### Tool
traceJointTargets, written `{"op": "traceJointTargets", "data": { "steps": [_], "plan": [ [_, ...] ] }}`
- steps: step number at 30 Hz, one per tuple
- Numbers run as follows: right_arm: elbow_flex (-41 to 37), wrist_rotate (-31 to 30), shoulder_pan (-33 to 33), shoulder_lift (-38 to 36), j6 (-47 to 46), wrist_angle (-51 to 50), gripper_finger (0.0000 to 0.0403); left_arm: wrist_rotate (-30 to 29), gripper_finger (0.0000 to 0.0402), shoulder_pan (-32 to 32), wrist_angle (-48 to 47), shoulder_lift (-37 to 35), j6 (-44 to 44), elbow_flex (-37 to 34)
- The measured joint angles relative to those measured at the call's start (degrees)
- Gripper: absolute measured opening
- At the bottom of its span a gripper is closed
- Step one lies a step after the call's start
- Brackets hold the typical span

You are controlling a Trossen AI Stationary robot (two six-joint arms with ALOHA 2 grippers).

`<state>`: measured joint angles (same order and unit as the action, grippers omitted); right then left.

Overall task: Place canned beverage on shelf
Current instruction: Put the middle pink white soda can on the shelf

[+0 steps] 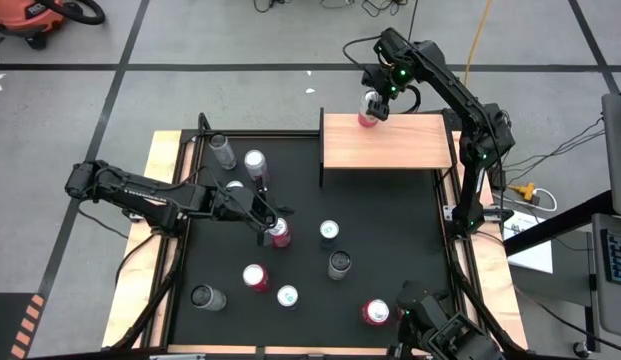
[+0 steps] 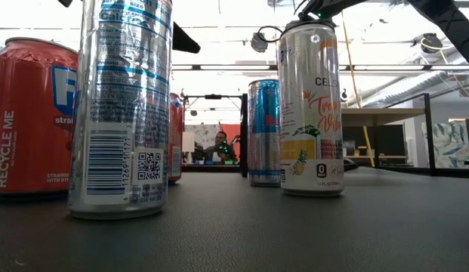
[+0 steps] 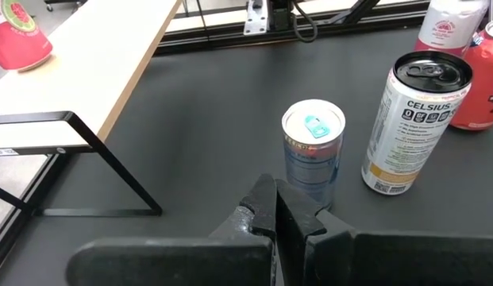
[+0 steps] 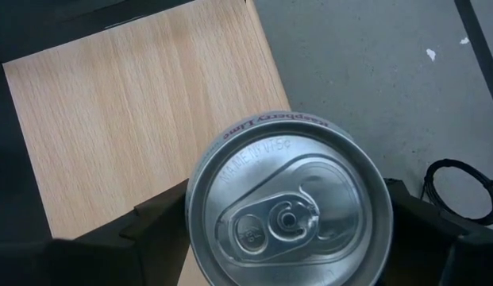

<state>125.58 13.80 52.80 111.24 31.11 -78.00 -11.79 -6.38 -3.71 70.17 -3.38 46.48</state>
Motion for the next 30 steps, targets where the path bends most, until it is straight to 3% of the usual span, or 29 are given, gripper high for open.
{"op": "traceJointTargets", "data": {
  "steps": [30],
  "plan": [
    [0.0,2.5,0.0,0.0,-0.4,-0.3,0.0309,1.2,0.0,0.0,-1.3,0.0,0.1,0.0]
  ]
}}
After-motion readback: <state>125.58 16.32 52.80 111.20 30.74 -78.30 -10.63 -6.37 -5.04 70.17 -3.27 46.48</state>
